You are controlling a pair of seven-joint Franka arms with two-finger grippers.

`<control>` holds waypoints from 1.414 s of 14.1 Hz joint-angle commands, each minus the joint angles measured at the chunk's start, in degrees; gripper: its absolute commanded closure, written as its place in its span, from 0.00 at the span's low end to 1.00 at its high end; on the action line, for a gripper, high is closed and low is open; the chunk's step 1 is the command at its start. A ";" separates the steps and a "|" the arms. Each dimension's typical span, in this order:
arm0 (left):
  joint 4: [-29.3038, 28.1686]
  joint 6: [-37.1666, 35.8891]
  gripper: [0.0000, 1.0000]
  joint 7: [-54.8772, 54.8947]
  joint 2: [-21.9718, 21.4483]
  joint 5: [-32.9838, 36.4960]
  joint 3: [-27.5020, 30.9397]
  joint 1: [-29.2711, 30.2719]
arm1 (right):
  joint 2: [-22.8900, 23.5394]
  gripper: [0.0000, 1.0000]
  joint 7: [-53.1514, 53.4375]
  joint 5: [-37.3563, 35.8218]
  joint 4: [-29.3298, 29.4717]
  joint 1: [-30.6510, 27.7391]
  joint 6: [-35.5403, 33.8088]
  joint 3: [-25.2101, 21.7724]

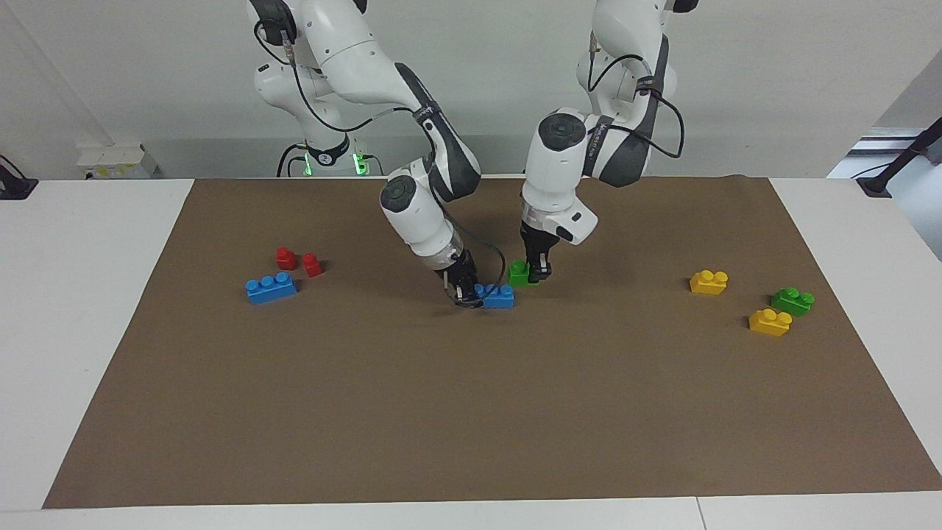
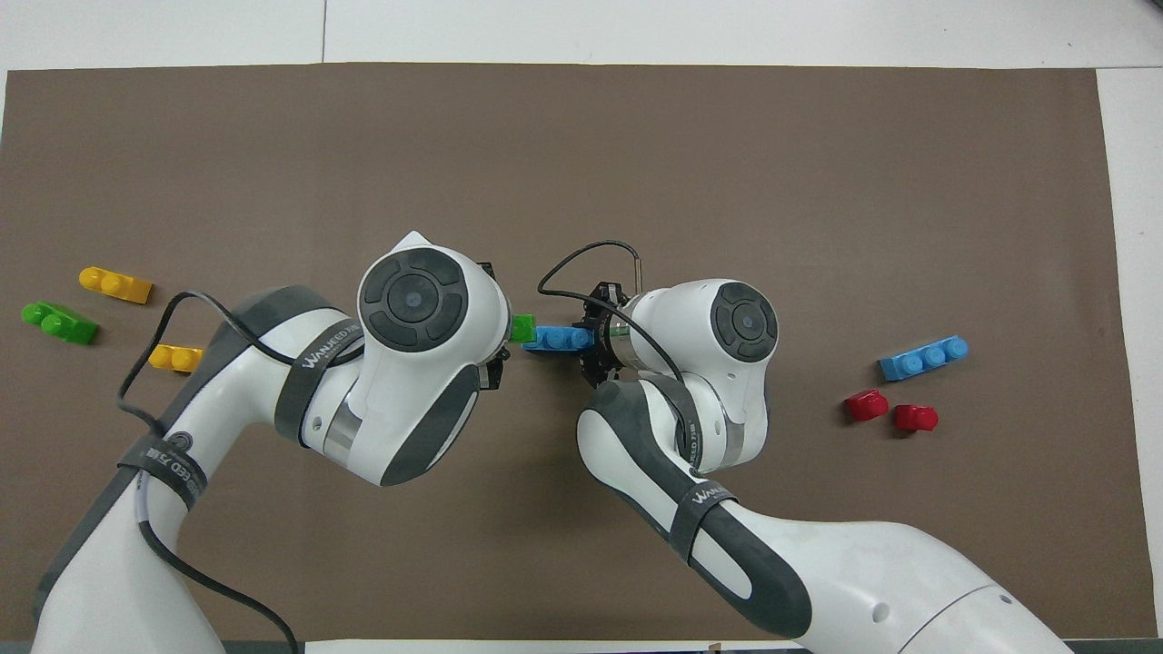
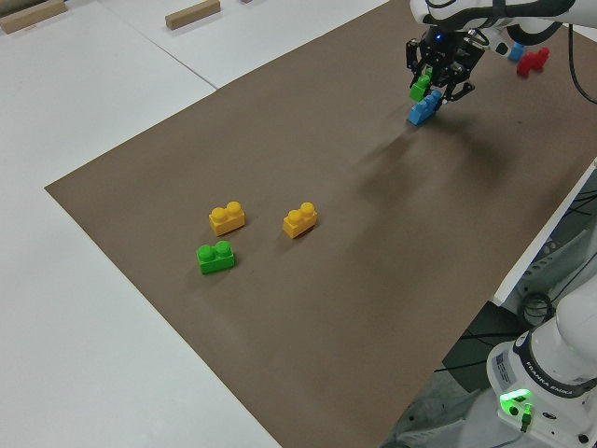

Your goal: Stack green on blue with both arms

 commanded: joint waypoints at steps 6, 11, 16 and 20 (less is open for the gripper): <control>-1.23 5.85 1.00 -7.62 3.95 6.26 0.98 -4.06 | -0.32 1.00 -2.59 2.51 -1.10 0.24 1.55 -0.12; -0.35 6.21 1.00 -8.49 5.62 6.35 0.98 -4.14 | -0.32 1.00 -2.68 2.51 -1.10 0.16 1.55 -0.12; -0.27 6.82 1.00 -9.11 6.50 7.66 0.98 -4.06 | -0.32 1.00 -2.59 2.51 -1.10 -0.19 1.55 -0.12; -0.35 7.62 0.21 -7.98 6.42 9.25 0.89 -3.79 | -0.24 0.85 -2.42 2.60 -0.92 -0.28 1.46 -0.12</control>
